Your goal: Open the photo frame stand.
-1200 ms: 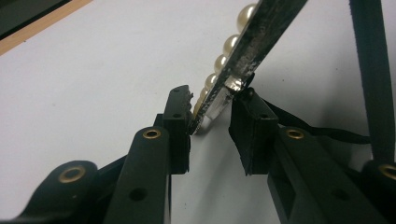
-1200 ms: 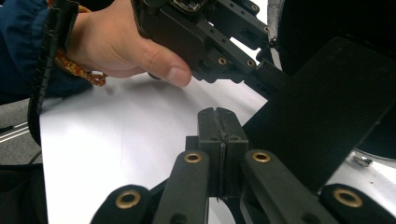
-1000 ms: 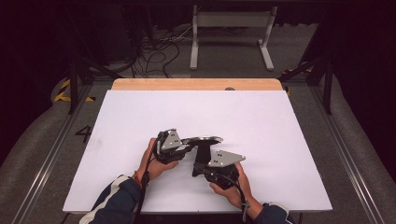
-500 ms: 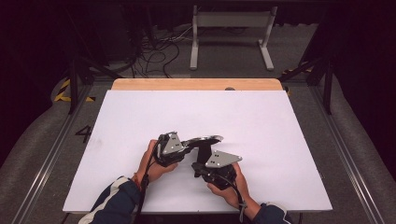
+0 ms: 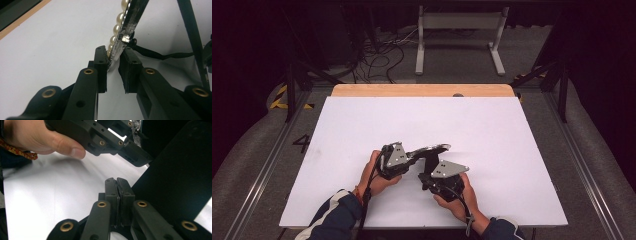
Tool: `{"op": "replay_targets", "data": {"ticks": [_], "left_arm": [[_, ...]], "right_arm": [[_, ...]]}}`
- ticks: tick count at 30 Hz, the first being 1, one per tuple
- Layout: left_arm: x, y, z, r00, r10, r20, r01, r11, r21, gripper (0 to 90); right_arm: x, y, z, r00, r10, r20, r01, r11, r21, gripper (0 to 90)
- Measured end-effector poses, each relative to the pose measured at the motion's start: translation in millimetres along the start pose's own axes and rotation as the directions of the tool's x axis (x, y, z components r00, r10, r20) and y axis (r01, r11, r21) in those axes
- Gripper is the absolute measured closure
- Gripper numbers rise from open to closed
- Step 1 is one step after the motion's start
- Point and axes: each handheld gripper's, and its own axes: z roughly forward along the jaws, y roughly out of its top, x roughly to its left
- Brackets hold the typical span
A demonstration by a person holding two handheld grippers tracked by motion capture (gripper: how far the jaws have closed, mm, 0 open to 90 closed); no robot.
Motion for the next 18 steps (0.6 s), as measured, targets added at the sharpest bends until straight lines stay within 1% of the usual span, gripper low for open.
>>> {"op": "replay_targets", "data": {"ticks": [3,5,9,12,14,18], "left_arm": [[0.6,-0.9,0.0,1.0,-0.007,0.006,0.007,1.0,-0.006,77.1],[0.6,-0.7,-0.3,1.0,-0.002,0.004,0.002,1.0,-0.003,77.1],[0.8,-0.7,-0.2,1.0,-0.004,0.007,0.004,1.0,-0.005,77.5],[0.5,-0.2,0.6,0.9999,-0.002,0.01,0.002,1.0,-0.007,77.8],[0.9,-0.5,0.5,0.9999,-0.001,0.012,0.001,1.0,-0.007,77.9],[1.0,-0.7,-0.1,0.9999,-0.002,0.013,0.002,1.0,-0.004,78.0]], "right_arm": [[5.1,0.9,4.4,0.9998,-0.013,0.013,0.013,0.9999,0.012,88.3],[7.1,0.6,7.0,0.9994,-0.024,0.023,0.024,0.9995,0.021,89.2],[6.2,-0.3,7.5,0.9994,-0.013,0.031,0.012,0.9995,0.028,90.0],[6.6,-0.7,5.6,0.9986,-0.011,0.052,0.009,0.9994,0.034,90.0],[5.8,-0.8,4.7,0.9987,-0.004,0.051,0.003,0.9994,0.036,90.0],[4.8,-0.1,6.2,0.9993,0.033,0.019,-0.033,0.9992,0.024,88.2]]}}
